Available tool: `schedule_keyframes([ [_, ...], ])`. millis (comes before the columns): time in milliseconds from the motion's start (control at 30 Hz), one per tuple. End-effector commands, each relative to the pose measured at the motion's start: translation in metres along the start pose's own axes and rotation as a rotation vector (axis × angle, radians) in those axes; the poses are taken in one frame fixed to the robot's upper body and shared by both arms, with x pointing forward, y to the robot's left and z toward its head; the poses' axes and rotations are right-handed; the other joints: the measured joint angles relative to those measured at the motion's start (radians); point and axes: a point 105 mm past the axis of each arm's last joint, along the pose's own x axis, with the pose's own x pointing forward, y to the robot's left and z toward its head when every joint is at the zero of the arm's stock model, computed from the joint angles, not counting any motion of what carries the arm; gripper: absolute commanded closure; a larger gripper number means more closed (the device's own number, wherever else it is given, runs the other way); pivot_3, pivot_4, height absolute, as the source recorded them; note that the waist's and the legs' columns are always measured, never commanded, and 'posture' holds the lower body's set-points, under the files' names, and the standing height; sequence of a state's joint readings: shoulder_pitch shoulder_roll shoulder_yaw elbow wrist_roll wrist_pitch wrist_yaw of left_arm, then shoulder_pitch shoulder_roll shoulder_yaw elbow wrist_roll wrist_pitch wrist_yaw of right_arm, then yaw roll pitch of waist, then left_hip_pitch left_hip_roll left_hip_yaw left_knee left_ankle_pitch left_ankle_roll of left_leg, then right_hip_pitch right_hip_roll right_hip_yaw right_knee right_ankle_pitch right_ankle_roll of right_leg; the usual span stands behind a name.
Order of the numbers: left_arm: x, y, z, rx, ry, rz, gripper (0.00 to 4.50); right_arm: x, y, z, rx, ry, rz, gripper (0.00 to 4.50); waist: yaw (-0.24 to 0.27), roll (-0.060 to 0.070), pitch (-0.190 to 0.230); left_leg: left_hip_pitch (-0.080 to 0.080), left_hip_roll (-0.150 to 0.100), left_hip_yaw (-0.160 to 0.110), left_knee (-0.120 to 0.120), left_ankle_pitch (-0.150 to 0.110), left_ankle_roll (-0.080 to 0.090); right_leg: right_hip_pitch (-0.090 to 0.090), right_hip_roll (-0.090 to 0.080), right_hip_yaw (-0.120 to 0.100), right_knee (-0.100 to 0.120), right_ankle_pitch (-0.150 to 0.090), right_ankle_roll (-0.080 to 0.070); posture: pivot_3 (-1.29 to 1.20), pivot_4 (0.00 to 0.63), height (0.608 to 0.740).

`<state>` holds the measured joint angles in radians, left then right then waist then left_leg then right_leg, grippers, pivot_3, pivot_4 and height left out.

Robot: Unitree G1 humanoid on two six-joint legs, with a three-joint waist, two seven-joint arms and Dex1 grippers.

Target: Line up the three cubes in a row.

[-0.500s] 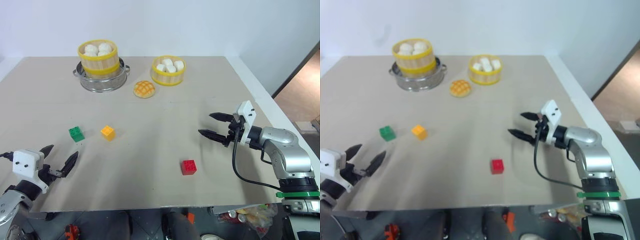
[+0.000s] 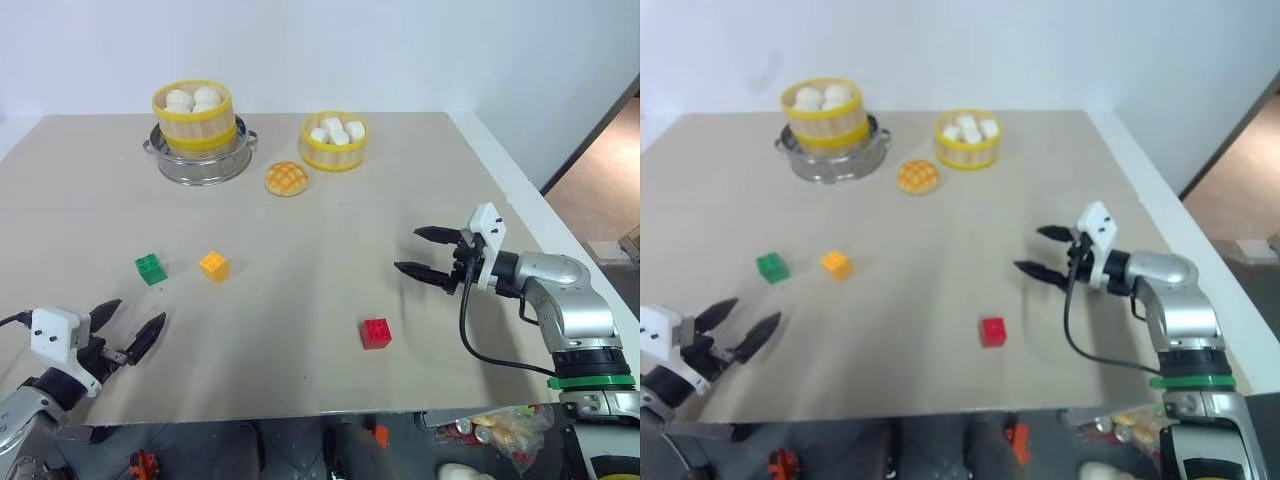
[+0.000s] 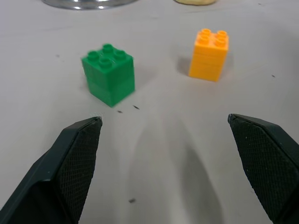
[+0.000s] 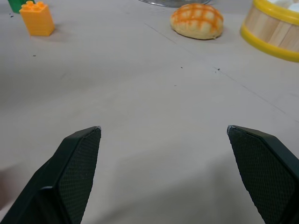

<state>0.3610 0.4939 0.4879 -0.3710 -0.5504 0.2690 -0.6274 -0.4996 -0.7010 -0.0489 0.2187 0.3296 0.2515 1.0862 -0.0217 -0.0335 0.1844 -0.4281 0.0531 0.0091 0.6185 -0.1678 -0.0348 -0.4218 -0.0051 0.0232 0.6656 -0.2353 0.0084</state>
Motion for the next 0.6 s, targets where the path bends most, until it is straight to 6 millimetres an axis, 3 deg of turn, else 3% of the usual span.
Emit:
schedule_keyframes([
  [33,-0.003,-0.039,0.021,0.099,-0.043,-0.275,0.02,-0.003,-0.006,0.016,-0.054,-0.037,-0.006,0.0,0.0,0.0,0.0,0.0,0.0,0.0,0.0,0.0,0.0,0.0,0.0,0.0,0.0,0.0,0.0,0.0,0.15,0.74],
  [100,-0.004,-0.068,0.023,0.16,-0.024,-0.459,0.02,-0.005,-0.006,0.02,-0.07,-0.038,0.008,0.0,0.0,0.0,0.0,0.0,0.0,0.0,0.0,0.0,0.0,0.0,0.0,0.0,0.0,0.0,0.0,0.0,0.15,0.74],
  [167,-0.001,-0.076,0.026,0.157,-0.023,-0.507,0.02,-0.005,-0.006,0.022,-0.076,-0.037,0.022,0.0,0.001,0.001,0.0,0.0,0.0,0.002,0.0,0.0,0.0,-0.001,-0.001,0.002,0.0,0.0,0.0,0.0,0.15,0.74],
  [267,0.004,-0.106,0.025,0.267,0.014,-0.744,0.02,-0.007,0.0,0.03,-0.11,-0.023,0.092,0.0,0.002,0.001,0.0,0.0,0.0,0.002,0.0,0.0,0.0,-0.001,0.0,0.003,0.0,0.0,0.0,0.0,0.15,0.74],
  [367,0.012,-0.118,0.027,0.296,0.025,-0.866,0.02,-0.007,0.012,0.039,-0.131,-0.008,0.193,0.0,0.001,0.002,0.0,0.0,0.0,0.003,0.0,0.0,0.0,-0.001,0.0,0.003,0.0,0.0,0.0,0.0,0.15,0.74],
  [600,0.024,-0.135,0.022,0.29,0.068,-1.062,0.02,-0.008,0.086,0.036,-0.211,0.095,0.576,0.0,0.0,0.002,0.0,0.001,0.004,0.005,0.0,-0.002,0.002,-0.001,0.004,0.004,0.0,0.001,0.002,0.0,0.15,0.74],
])
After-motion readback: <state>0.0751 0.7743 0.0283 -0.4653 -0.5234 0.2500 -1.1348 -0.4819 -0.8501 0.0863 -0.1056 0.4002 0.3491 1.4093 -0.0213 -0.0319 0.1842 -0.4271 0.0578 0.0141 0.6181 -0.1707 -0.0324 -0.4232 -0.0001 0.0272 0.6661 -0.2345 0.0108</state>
